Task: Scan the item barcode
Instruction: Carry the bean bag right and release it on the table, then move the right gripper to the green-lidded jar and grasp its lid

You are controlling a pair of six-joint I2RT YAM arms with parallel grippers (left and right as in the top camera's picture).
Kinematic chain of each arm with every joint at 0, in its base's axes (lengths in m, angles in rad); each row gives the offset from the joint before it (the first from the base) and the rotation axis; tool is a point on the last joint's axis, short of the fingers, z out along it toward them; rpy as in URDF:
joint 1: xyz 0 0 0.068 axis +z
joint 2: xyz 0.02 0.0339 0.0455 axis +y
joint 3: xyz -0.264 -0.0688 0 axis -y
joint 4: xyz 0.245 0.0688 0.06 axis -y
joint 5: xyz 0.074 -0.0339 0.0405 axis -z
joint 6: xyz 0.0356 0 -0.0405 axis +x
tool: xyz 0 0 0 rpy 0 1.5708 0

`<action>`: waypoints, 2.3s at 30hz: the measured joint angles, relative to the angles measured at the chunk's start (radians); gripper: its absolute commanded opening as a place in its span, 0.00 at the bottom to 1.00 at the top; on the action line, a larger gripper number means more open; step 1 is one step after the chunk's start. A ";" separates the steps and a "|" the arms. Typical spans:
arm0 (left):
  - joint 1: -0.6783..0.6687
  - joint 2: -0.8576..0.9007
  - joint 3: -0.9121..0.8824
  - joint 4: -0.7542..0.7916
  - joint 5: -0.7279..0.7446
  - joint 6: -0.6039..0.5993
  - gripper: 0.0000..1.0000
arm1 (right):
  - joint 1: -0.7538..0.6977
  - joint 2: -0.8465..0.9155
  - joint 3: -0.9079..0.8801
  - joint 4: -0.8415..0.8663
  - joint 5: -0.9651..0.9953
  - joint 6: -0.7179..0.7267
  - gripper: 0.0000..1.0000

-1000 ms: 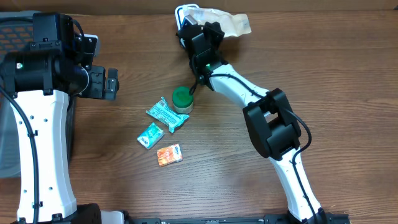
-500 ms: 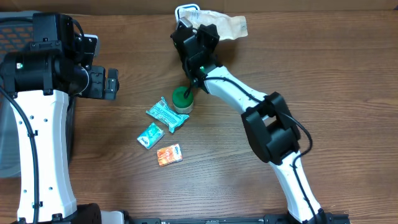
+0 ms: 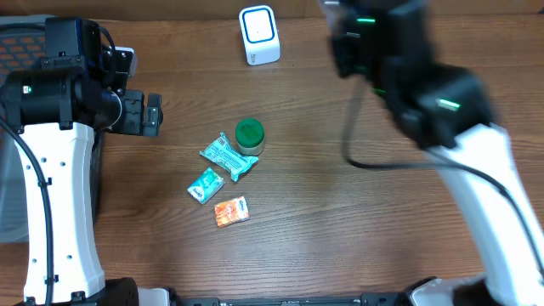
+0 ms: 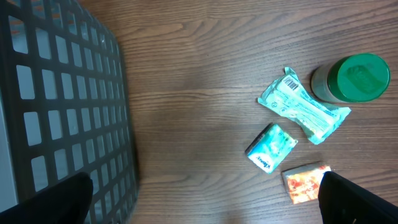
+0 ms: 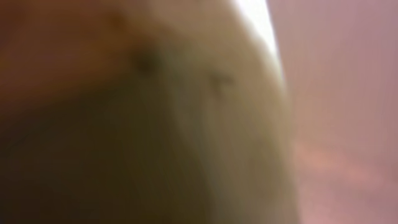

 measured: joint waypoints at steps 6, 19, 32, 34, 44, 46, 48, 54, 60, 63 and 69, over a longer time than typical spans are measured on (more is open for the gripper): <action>0.000 0.000 0.000 0.000 0.000 0.000 0.99 | -0.233 -0.074 0.000 -0.313 -0.291 0.283 0.04; 0.000 0.000 0.000 0.000 0.000 0.000 1.00 | -0.641 0.013 -0.390 -0.255 -0.773 0.290 0.04; 0.000 0.000 0.000 0.000 0.000 0.000 1.00 | -0.762 0.151 -0.745 0.120 -0.826 0.297 0.10; 0.000 0.000 0.000 0.000 0.000 0.000 1.00 | -0.762 0.202 -0.753 0.134 -0.829 0.303 0.42; 0.000 0.000 0.000 0.000 0.000 0.000 1.00 | -0.760 0.253 -0.705 -0.101 -0.652 0.327 0.86; 0.000 0.000 0.000 0.000 0.000 0.000 1.00 | -0.760 0.253 -0.651 -0.182 -0.620 0.327 0.85; 0.000 0.000 0.000 0.000 0.000 0.000 1.00 | -0.760 0.254 -0.585 -0.257 -0.598 0.321 0.83; 0.000 0.000 0.000 -0.001 0.000 0.000 0.99 | -0.708 0.253 -0.345 -0.453 -0.610 0.225 0.79; 0.000 0.000 0.000 0.000 0.000 0.000 1.00 | -0.484 0.253 -0.290 -0.371 -0.667 0.101 0.81; 0.000 0.000 0.000 0.000 0.000 0.000 1.00 | -0.321 0.254 -0.290 -0.276 -0.651 0.073 0.87; 0.000 0.001 0.000 0.000 0.000 0.000 1.00 | 0.010 0.254 -0.290 -0.092 -0.507 0.060 1.00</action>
